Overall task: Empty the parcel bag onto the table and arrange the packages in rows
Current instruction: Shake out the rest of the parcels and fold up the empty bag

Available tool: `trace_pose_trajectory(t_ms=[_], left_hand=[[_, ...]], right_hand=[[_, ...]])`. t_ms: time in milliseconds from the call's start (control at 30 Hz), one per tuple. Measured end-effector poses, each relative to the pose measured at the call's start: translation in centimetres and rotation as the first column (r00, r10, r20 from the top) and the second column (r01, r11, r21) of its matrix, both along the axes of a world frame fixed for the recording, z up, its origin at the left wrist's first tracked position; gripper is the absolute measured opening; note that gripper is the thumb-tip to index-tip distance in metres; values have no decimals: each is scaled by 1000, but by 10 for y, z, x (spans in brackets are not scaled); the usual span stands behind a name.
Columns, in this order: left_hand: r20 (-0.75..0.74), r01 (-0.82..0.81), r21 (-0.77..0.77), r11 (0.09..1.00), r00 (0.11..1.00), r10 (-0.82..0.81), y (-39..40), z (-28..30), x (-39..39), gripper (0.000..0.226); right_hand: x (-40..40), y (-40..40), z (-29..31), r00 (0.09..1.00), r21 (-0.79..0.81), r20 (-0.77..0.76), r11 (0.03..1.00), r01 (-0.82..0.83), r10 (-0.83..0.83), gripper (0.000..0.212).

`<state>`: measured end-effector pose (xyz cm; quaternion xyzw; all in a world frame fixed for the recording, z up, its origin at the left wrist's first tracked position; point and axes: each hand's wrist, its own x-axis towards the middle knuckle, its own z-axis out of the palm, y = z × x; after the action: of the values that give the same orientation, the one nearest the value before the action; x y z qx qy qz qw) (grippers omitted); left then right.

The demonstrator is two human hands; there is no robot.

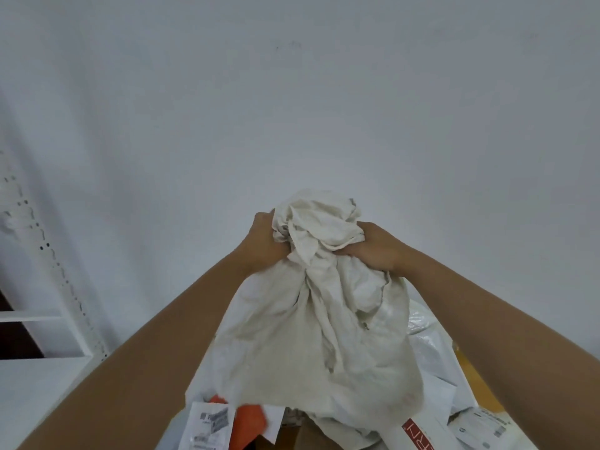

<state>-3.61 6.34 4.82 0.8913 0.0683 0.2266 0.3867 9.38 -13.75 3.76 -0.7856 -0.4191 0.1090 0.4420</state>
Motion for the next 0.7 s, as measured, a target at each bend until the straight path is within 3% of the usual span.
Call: trace_pose_trajectory(t_ms=[67, 167, 267, 433, 567, 633, 700], left_hand=[[20, -120, 67, 990, 993, 119, -6, -6, 5, 44], [-130, -40, 56, 998, 990, 47, -15, -11, 8, 77], [-116, 80, -10, 997, 990, -80, -14, -15, 8, 66], [11, -208, 72, 975, 978, 208, -2, -31, 8, 50], [85, -437, 209, 875, 899, 429, 1, -40, 9, 37], [110, -490, 278, 826, 871, 480, -5, -38, 13, 37], [115, -455, 355, 817, 888, 445, -12, -37, 18, 39]], right_hand=[[-5, 1, 2, 1000, 56, -4, 998, -20, 21, 27], [-11, 3, 1, 999, 69, -7, 997, -34, 35, 24], [-12, 4, -1, 996, 46, -70, 997, -60, 63, 30], [-15, 4, 1, 994, -86, -62, 992, -95, 90, 26], [-15, 10, 4, 997, -15, -76, 1000, 0, -1, 27], [-18, 17, 5, 1000, 6, -24, 1000, 18, -18, 25], [-21, 24, 4, 999, 1, -43, 1000, -22, 22, 39]])
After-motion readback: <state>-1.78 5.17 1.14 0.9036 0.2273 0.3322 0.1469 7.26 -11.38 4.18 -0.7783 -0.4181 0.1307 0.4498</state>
